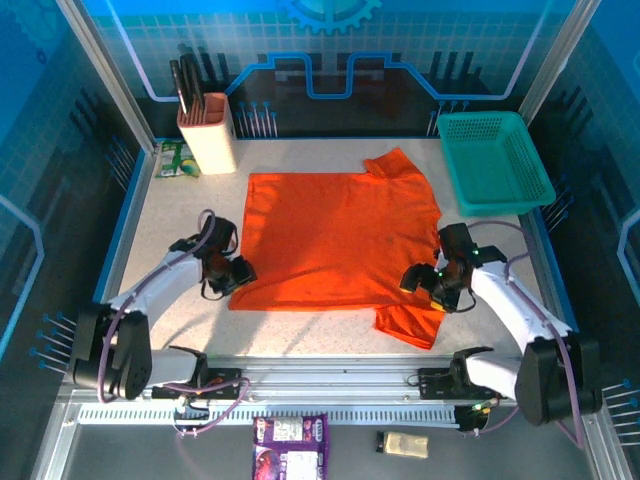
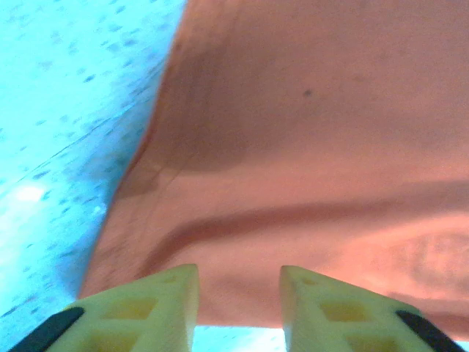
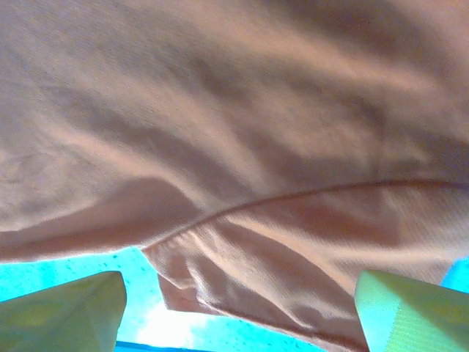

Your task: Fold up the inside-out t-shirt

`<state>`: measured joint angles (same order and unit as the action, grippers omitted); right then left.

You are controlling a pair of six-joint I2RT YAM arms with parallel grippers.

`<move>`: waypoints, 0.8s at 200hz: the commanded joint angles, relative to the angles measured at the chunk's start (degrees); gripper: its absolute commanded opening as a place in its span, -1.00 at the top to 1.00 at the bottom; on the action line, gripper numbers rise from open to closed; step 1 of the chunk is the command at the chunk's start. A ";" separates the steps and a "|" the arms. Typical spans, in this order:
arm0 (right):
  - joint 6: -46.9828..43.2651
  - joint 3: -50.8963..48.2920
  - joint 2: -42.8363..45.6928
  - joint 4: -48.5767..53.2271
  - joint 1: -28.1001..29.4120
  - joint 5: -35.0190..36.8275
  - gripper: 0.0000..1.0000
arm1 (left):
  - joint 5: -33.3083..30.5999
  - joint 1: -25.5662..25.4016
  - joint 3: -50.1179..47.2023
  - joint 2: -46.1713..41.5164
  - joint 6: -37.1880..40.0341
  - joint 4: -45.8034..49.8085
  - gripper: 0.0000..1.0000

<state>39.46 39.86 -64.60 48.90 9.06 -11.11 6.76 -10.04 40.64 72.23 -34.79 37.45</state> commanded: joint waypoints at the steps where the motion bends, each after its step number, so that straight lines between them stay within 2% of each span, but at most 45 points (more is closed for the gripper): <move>1: 3.51 -2.57 4.18 4.81 0.86 1.44 -0.63 | -4.27 -0.16 -3.86 -6.28 -4.44 4.32 0.40; 25: 4.50 -3.63 6.36 5.30 0.95 1.18 -0.61 | -5.26 0.83 -5.94 -8.48 -6.54 4.75 0.46; 67: 4.22 -2.99 5.71 6.47 1.05 1.44 -0.60 | -5.41 2.75 -8.24 -7.24 -8.20 3.27 0.58; 97: 4.55 -2.34 5.70 7.08 1.06 1.89 -0.60 | -6.62 2.84 -8.89 -7.07 -9.68 4.12 0.44; 160: 4.75 -1.84 6.06 7.52 1.22 2.05 -0.60 | -4.65 2.50 -9.93 -7.55 -10.66 3.22 0.48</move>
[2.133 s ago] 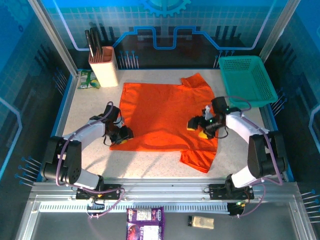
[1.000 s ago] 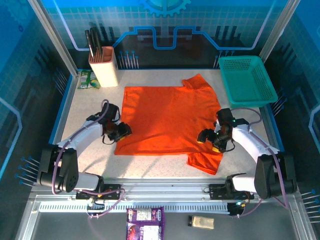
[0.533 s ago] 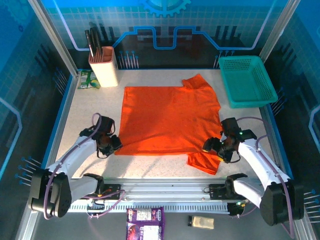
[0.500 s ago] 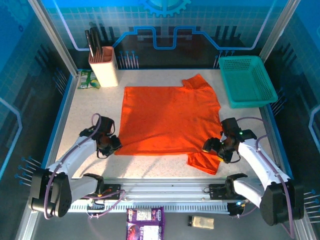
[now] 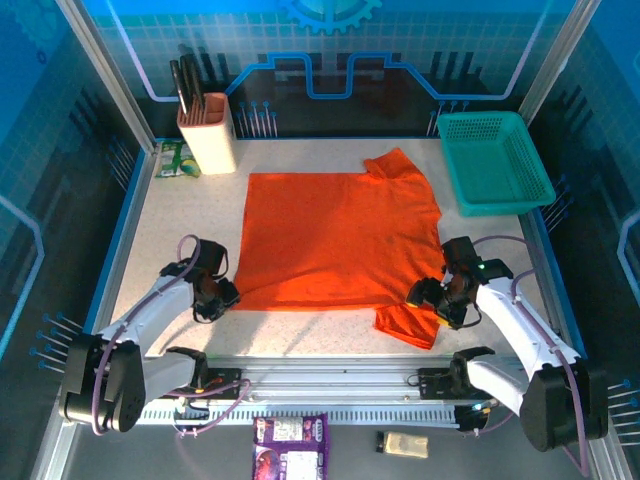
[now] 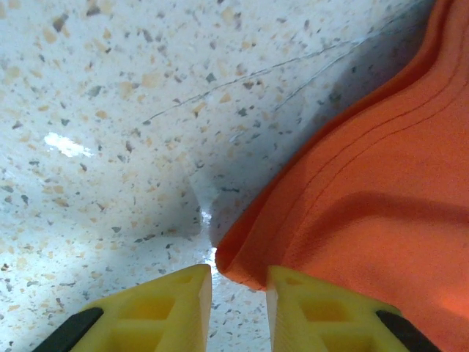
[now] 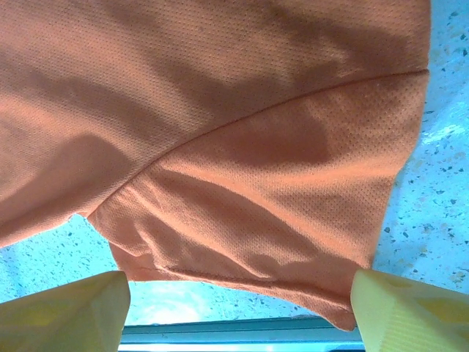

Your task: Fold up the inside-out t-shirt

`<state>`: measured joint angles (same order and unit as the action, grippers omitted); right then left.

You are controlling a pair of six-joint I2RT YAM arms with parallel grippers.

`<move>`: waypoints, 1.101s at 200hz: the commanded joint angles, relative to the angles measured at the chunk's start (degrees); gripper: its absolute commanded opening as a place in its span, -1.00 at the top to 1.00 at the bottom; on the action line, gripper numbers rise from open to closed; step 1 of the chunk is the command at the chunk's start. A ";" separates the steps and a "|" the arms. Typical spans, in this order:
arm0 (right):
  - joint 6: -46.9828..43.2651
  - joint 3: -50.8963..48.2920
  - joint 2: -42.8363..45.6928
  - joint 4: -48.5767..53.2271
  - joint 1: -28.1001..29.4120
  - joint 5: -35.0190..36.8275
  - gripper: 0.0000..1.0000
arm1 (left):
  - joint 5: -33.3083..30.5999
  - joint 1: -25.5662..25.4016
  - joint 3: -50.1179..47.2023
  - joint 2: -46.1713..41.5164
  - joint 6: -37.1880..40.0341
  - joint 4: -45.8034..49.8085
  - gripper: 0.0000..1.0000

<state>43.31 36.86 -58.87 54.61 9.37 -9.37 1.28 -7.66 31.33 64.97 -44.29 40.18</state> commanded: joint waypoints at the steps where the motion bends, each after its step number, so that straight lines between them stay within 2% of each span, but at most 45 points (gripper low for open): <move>1: 0.86 1.17 0.34 1.82 0.92 0.31 -0.60 | 0.79 0.11 -0.59 -0.29 -1.15 0.54 0.48; 103: -1.03 3.35 0.51 5.68 0.92 2.78 -0.60 | 1.53 -0.86 -1.62 4.63 -0.78 -3.37 0.51; 139: -0.19 1.79 0.78 5.77 0.96 3.04 -0.60 | 1.67 -0.87 -1.48 4.60 -0.48 -2.71 0.33; 158: 0.77 1.13 1.33 5.90 0.93 3.21 -0.60 | 1.48 -0.87 -1.45 3.95 -0.12 -2.22 0.29; 188: 5.20 -0.49 2.68 6.59 1.26 6.18 -0.58 | 1.80 -0.83 -1.89 4.74 0.35 -2.83 0.56; 220: 10.64 -1.93 3.41 8.19 2.08 8.87 -0.53 | 1.91 -0.79 -1.50 4.91 0.35 -3.03 0.63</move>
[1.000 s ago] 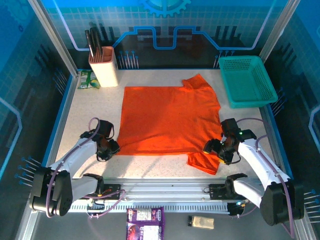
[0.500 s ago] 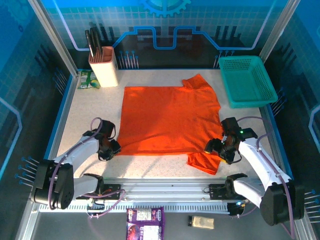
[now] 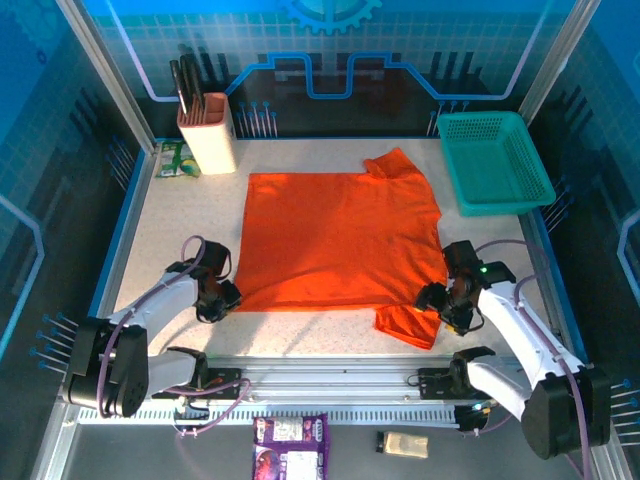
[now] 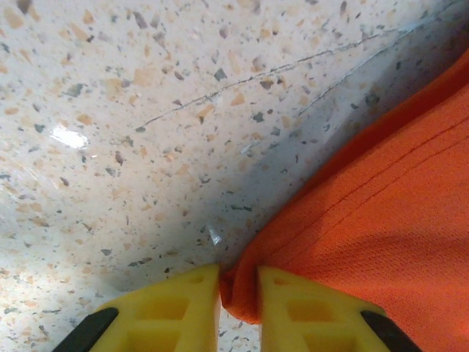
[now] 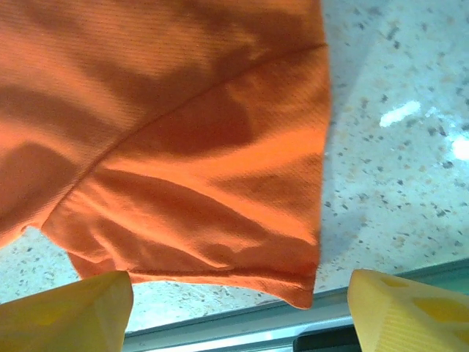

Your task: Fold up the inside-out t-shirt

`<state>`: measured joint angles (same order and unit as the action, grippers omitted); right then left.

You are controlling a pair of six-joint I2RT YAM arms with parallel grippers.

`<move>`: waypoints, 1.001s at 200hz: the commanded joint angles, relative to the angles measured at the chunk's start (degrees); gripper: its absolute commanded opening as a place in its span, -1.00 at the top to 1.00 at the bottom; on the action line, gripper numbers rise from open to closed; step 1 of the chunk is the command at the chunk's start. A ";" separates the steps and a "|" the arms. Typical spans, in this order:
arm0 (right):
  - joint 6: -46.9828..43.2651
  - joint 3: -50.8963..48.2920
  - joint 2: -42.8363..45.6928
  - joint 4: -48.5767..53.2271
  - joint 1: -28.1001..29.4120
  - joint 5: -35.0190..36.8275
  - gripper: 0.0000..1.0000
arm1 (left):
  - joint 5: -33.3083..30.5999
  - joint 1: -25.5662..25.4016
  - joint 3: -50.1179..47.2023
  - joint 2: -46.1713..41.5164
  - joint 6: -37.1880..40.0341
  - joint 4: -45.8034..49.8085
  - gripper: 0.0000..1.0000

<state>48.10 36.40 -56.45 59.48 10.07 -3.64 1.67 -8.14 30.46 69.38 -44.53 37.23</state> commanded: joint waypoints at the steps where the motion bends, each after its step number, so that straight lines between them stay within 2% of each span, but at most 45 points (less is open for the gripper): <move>1: 6.04 -1.53 1.03 3.34 1.46 3.13 -0.52 | 1.50 -0.34 -0.64 0.49 0.59 -0.11 0.63; 38: 12.31 -5.75 2.04 0.24 3.66 0.22 -0.37 | 1.49 -0.30 -0.49 0.65 0.88 -0.24 0.77; 64: 16.61 -9.49 1.36 -3.61 4.44 -2.42 -0.23 | 1.59 -0.32 -0.52 0.70 0.90 -0.47 0.79; 111: 23.21 -9.29 0.37 -1.88 6.72 -1.15 0.08 | 1.42 -0.23 -0.31 0.55 1.11 0.08 0.79; 151: 34.41 -12.54 2.63 -2.18 10.97 -1.38 0.16 | 1.70 -0.12 -0.44 0.66 0.97 -0.19 0.79; 175: 37.24 -13.11 3.51 -2.27 12.15 -0.53 0.18 | 1.73 -0.03 -0.75 0.67 0.92 -0.32 0.79; 200: 38.29 -12.87 3.89 -1.70 12.34 0.91 0.30 | 1.79 0.03 -0.59 1.01 1.08 -0.33 0.79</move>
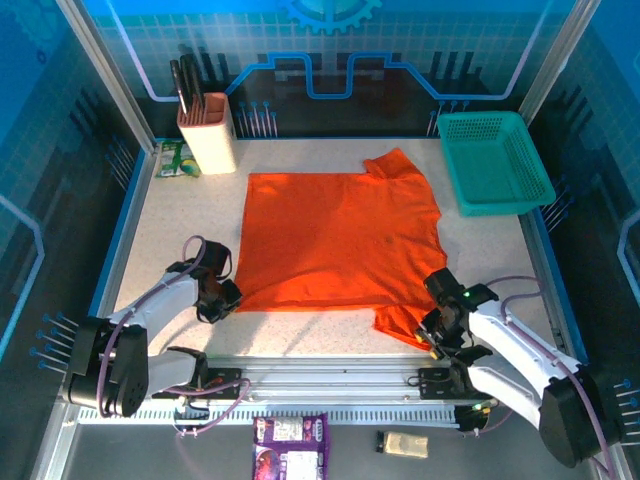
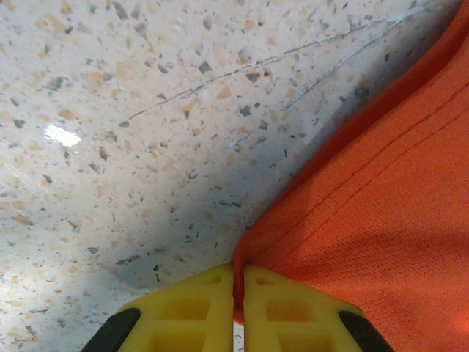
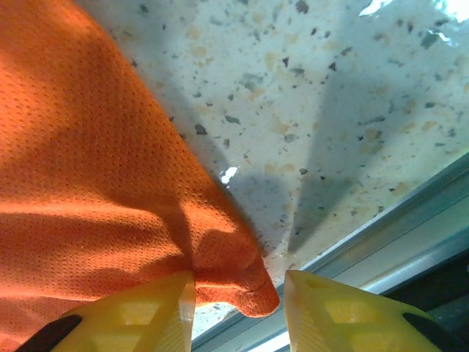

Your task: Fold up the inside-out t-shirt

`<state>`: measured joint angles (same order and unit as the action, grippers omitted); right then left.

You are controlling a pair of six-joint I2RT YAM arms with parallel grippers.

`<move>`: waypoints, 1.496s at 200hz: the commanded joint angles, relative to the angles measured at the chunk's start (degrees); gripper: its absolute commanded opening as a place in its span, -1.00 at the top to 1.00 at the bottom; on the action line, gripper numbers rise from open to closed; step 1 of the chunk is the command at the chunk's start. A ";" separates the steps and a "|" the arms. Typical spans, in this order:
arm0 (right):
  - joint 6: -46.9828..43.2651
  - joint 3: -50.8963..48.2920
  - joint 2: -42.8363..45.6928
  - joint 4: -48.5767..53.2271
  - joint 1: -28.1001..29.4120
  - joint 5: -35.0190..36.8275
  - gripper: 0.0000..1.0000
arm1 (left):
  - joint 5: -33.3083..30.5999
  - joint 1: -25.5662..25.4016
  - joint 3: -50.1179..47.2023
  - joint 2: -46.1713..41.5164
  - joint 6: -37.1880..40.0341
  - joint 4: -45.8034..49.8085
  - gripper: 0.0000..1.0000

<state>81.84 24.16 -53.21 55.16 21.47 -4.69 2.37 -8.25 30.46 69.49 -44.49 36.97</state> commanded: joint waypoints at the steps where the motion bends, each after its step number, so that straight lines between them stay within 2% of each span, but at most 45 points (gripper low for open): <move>1: 4.55 -0.58 0.65 2.69 0.89 2.05 0.31 | 1.07 0.15 -0.58 0.95 1.05 -0.10 0.79; 12: 4.34 -0.31 0.74 2.61 0.93 2.37 0.37 | 1.06 0.17 -0.34 0.95 1.14 0.01 0.80; 37: 3.94 0.64 1.88 3.32 0.96 2.92 0.72 | 0.76 0.16 0.45 -0.10 0.99 0.99 0.89; 66: 3.94 4.14 7.08 10.42 0.93 6.94 1.00 | -0.32 0.25 1.17 -5.01 -0.42 3.77 0.98; 122: 2.05 9.64 21.07 18.33 0.85 10.34 1.00 | -0.09 0.43 3.45 -13.59 -2.90 10.40 1.00; 170: -0.59 16.65 21.67 22.31 0.78 12.17 1.00 | 1.23 0.43 9.27 -16.64 -2.39 16.26 1.00; 215: -7.38 23.11 14.87 17.41 0.30 15.62 1.00 | 1.14 0.43 14.69 -14.63 0.06 16.61 1.00; 264: -24.22 28.15 2.05 2.41 -1.62 14.72 1.00 | -0.40 0.52 19.77 -5.09 4.17 11.01 1.00; 299: -31.39 32.23 -7.31 -2.13 -5.33 13.12 1.00 | -1.03 1.22 23.59 1.74 7.88 8.17 1.00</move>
<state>58.37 53.06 -56.49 58.35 18.55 8.71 2.28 -7.84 50.76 67.92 -40.91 47.83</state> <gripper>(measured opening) 0.063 0.052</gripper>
